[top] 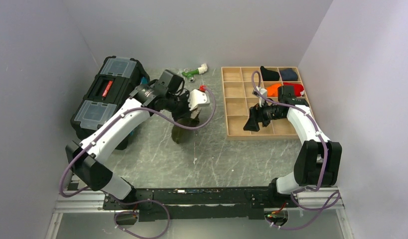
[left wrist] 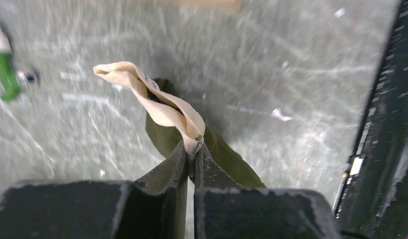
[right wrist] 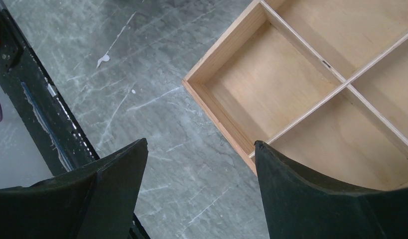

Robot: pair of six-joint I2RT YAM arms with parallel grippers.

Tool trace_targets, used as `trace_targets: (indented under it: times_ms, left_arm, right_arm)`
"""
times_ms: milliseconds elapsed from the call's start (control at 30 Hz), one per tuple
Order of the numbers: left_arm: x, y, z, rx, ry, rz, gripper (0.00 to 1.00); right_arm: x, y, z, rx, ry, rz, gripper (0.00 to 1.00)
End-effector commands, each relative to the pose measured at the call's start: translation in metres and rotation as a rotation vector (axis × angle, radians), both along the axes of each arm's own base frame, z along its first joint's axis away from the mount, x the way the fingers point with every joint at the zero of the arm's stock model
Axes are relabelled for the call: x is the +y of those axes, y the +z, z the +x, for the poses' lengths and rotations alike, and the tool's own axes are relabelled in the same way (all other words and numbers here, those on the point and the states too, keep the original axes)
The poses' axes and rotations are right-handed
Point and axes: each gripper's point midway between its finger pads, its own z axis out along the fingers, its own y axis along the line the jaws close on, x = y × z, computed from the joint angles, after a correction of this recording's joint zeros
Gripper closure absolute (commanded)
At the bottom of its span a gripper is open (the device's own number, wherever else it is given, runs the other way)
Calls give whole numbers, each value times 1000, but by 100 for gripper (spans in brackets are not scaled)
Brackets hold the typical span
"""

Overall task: Roll the underwear
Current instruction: Pick up the underwear from the center of the board, then place the underwear at the center of the board.

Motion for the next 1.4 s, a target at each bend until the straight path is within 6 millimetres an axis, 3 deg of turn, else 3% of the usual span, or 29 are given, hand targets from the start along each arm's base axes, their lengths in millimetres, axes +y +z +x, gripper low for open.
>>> trace_targets:
  times_ms: [0, 100, 200, 267, 367, 433, 533, 600, 733, 833, 933, 1033, 1133, 1233, 1367]
  left_arm:
    - [-31, 60, -50, 27, -139, -112, 100]
    - [-40, 101, -68, 16, -172, -212, 100]
    - [-37, 128, -70, -44, -137, -284, 100]
    - [-31, 130, -63, -92, -91, -300, 100]
    - [-14, 111, -44, -90, 31, -295, 100]
    - [-2, 87, -28, -28, 106, -283, 100]
    - [24, 32, 7, 79, 270, -209, 98]
    - [46, -14, 36, 146, 410, -137, 87]
    - [101, -103, 104, 199, 698, 63, 50]
    - [149, -137, 148, 175, 893, 203, 44]
    - [175, -132, 170, 169, 992, 170, 36]
    - [173, -115, 166, 168, 975, 80, 25]
    - [156, -84, 145, 160, 881, -36, 23]
    - [142, -61, 114, 136, 765, -126, 22]
    - [144, -40, 72, 85, 665, -151, 22]
  right_arm:
    - [6, 12, 7, -43, 38, 37, 19]
    - [6, 11, 7, -37, 40, 38, 19]
    - [6, 10, 7, -32, 42, 38, 19]
    - [6, 10, 6, -30, 44, 38, 18]
    - [6, 9, 6, -26, 48, 36, 18]
    - [6, 8, 5, -25, 49, 34, 18]
    - [5, 6, 5, -15, 50, 34, 18]
    - [6, 5, 5, -10, 51, 34, 18]
    - [6, 5, 6, 1, 50, 40, 17]
    - [7, 5, 4, 5, 52, 44, 16]
    - [8, 3, 3, 13, 55, 49, 15]
    - [14, 2, 2, 26, 78, 60, 15]
    - [33, 8, -4, 34, 154, 105, 15]
    - [69, 9, -20, 39, 306, 116, 15]
    - [115, 5, -37, -11, 490, 72, 18]
